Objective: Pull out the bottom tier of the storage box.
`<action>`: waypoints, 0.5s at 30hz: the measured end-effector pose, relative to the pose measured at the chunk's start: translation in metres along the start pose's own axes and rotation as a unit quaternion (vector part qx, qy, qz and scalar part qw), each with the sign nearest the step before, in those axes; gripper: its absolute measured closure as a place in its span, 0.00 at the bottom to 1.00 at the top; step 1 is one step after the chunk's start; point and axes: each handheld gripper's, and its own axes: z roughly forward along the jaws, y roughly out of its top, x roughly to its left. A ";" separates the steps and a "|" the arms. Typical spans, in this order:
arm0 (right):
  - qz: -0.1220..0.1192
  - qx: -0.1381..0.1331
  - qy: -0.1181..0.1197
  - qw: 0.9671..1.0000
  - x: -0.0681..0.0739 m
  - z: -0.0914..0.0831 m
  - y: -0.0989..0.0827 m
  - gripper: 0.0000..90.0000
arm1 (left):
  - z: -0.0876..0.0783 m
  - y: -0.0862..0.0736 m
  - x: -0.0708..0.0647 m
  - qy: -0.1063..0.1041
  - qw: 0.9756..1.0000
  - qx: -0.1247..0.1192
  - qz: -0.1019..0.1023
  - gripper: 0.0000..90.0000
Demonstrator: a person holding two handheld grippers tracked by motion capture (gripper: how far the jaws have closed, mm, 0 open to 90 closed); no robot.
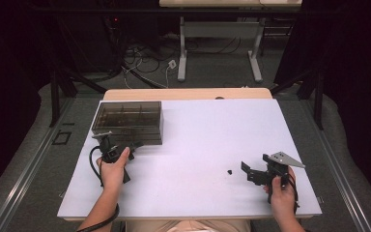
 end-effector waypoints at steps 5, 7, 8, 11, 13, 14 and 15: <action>0.002 0.004 -0.001 1.000 0.000 0.000 0.000 0.04 | 0.002 0.000 0.005 0.003 1.000 0.001 -0.006 0.45; 0.000 0.004 0.001 1.000 0.000 0.000 0.000 0.04 | 0.003 0.000 0.006 0.002 1.000 0.002 -0.009 0.45; 0.000 0.006 0.001 1.000 0.000 -0.001 0.000 0.04 | 0.003 0.000 0.007 0.003 1.000 0.000 -0.010 0.46; 0.001 -0.001 -0.001 1.000 0.000 0.000 0.000 0.05 | 0.005 0.000 0.009 0.005 1.000 -0.008 -0.017 0.46; -0.002 -0.001 0.000 1.000 0.000 0.000 0.000 0.05 | 0.006 0.001 0.010 0.003 1.000 -0.008 -0.021 0.47; -0.002 -0.001 0.000 1.000 0.000 0.000 0.000 0.05 | 0.006 0.001 0.010 0.003 1.000 -0.007 -0.022 0.48; -0.001 -0.001 0.001 1.000 0.000 0.001 0.000 0.05 | 0.006 0.001 0.011 0.003 1.000 -0.007 -0.022 0.48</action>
